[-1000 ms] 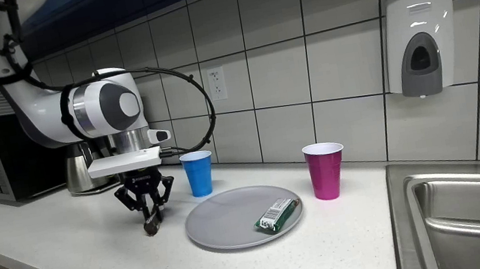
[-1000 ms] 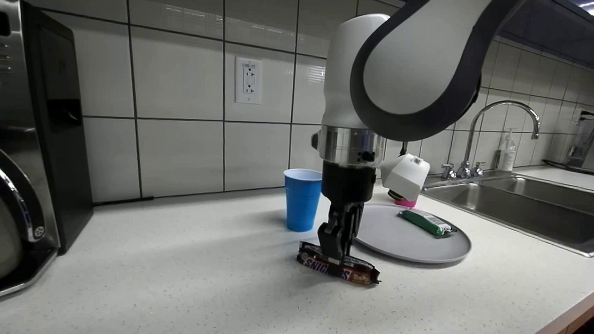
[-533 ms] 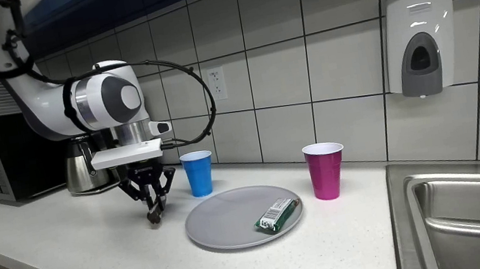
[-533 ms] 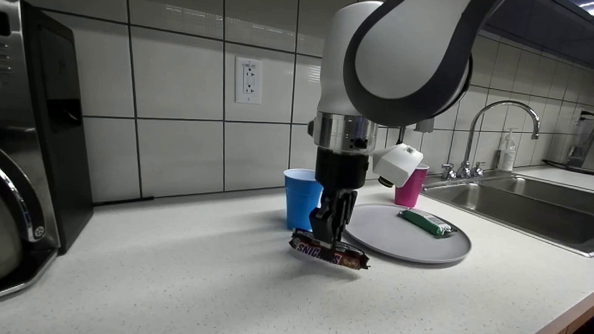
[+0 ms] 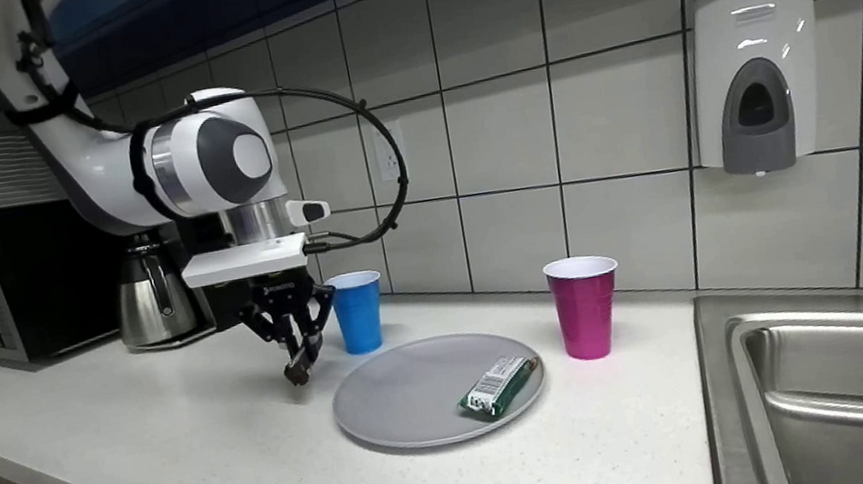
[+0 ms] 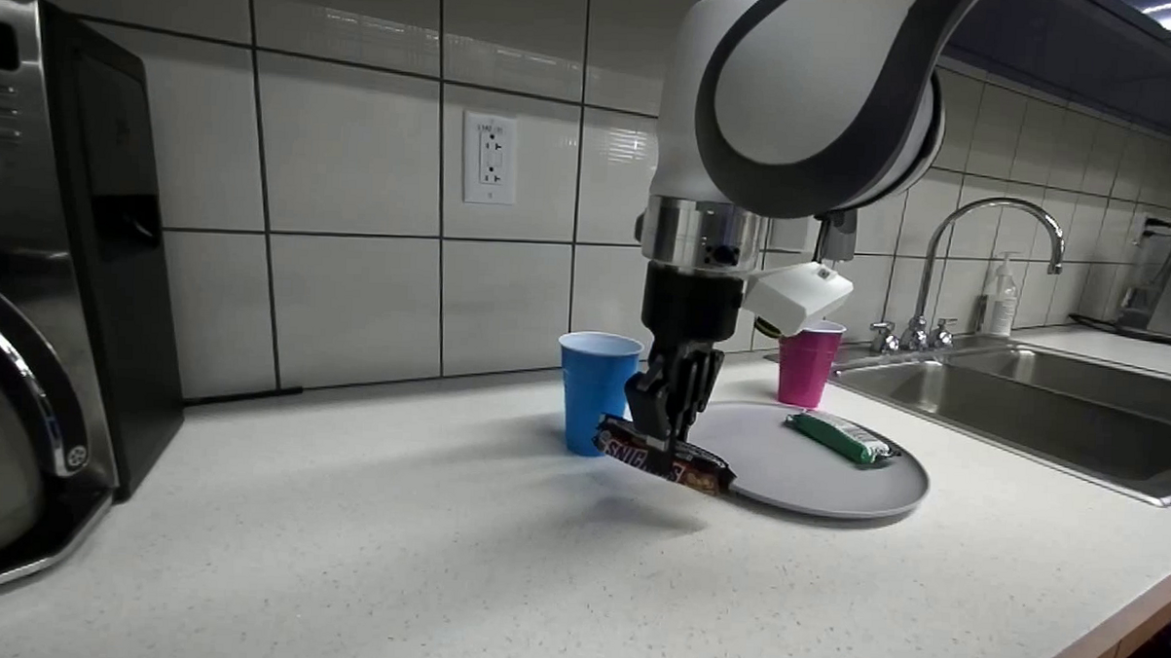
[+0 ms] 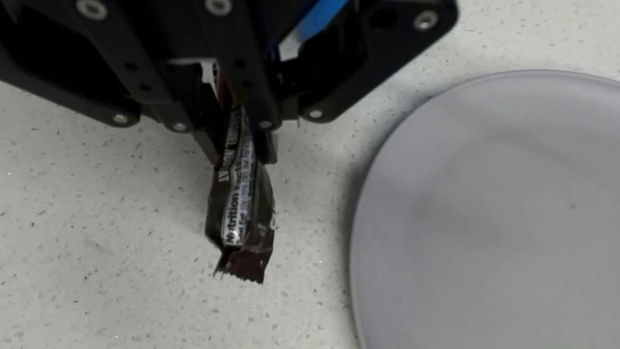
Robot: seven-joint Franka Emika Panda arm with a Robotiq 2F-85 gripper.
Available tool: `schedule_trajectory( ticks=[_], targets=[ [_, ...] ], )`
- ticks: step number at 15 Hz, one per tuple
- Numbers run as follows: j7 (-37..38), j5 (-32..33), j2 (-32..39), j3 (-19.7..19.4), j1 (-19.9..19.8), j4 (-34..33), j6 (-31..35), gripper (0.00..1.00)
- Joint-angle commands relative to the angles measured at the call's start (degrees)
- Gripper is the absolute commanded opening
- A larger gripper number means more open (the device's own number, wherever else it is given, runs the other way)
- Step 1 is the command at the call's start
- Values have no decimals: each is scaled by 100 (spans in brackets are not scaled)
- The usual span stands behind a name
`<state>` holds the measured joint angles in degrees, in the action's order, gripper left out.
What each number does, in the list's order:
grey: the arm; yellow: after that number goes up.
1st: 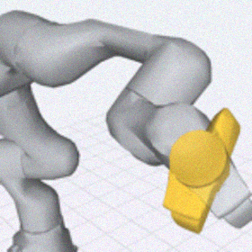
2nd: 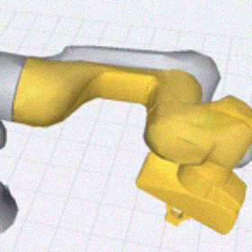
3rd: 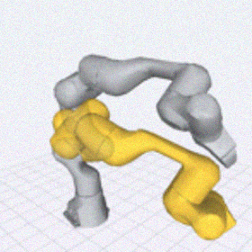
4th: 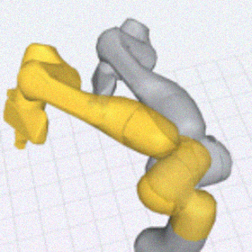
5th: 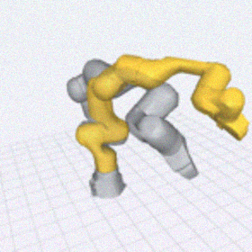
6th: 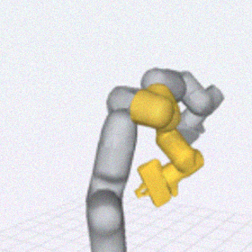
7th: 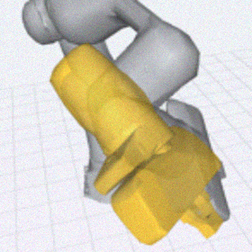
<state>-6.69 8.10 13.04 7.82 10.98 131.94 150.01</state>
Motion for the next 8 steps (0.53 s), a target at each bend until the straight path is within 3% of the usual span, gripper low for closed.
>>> schedule_trajectory(
  ticks=[1,8],
  targets=[
    [214,-93,-254,-82,-169,99,-63,5],
    [525,-238,-272,-329,-403,89,-52,5]
  ],
)
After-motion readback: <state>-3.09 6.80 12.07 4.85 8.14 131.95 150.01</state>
